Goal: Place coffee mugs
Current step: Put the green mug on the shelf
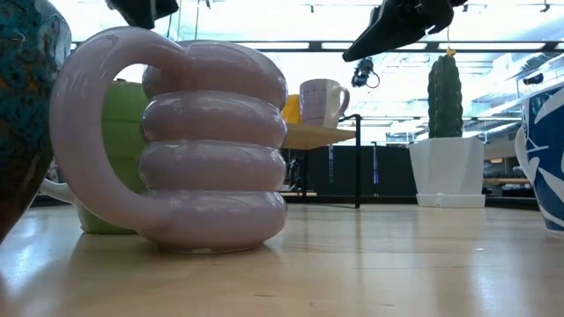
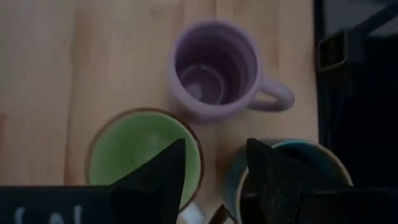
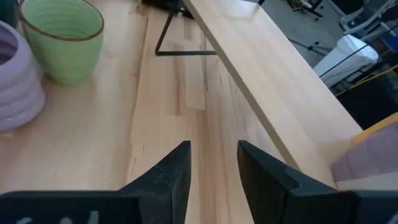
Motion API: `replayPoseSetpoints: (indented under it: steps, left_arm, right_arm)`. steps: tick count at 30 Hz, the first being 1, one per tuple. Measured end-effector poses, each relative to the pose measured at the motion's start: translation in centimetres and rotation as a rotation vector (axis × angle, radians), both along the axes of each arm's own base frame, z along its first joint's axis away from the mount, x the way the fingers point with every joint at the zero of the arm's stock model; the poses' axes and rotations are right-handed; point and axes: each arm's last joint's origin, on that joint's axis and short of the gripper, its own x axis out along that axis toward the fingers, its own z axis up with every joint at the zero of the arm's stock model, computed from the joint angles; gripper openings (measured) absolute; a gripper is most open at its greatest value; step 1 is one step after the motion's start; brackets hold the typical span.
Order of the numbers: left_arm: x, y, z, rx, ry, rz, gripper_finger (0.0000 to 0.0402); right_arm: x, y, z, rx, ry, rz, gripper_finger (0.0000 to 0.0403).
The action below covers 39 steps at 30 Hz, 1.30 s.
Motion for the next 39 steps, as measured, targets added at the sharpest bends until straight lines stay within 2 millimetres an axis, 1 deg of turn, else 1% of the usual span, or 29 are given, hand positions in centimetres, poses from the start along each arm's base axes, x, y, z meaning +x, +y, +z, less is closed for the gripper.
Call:
replayPoseSetpoints:
  steps: [4,10,15,21,26,30,39]
  left_arm:
    - [1.0,-1.1,-1.1,0.024,0.092,0.045,0.0176]
    - [2.0,-1.5,-2.8,0.034,0.159,0.125,0.0176]
    - [2.3,-1.6,-3.6,0.065,0.180,0.128,0.0176]
    - [2.0,-1.4,-5.6,0.116,0.250,0.137,0.0176]
    - [2.2,-1.0,-5.7,0.123,0.260,0.139,0.0171]
    - [2.2,-0.8,-5.7,0.127,0.262,0.139,0.0144]
    - [2.2,-0.8,-5.7,0.149,0.269,0.092,0.0050]
  right_arm:
    - [0.2,-0.2,0.2,-0.022,-0.011,0.008,0.0136]
    - [0.5,-0.9,0.5,-0.039,-0.036,0.031,0.0136]
    - [0.8,-1.5,0.6,-0.042,-0.039,0.054,0.0136]
    - [0.8,-1.9,0.5,-0.017,-0.036,0.062,0.0136]
    - [0.8,-1.9,0.5,-0.012,-0.032,0.060,0.0136]
    - [0.8,-1.9,0.5,-0.001,-0.034,0.055,0.0136]
    - [0.8,-1.8,0.5,0.012,-0.038,0.049,0.0136]
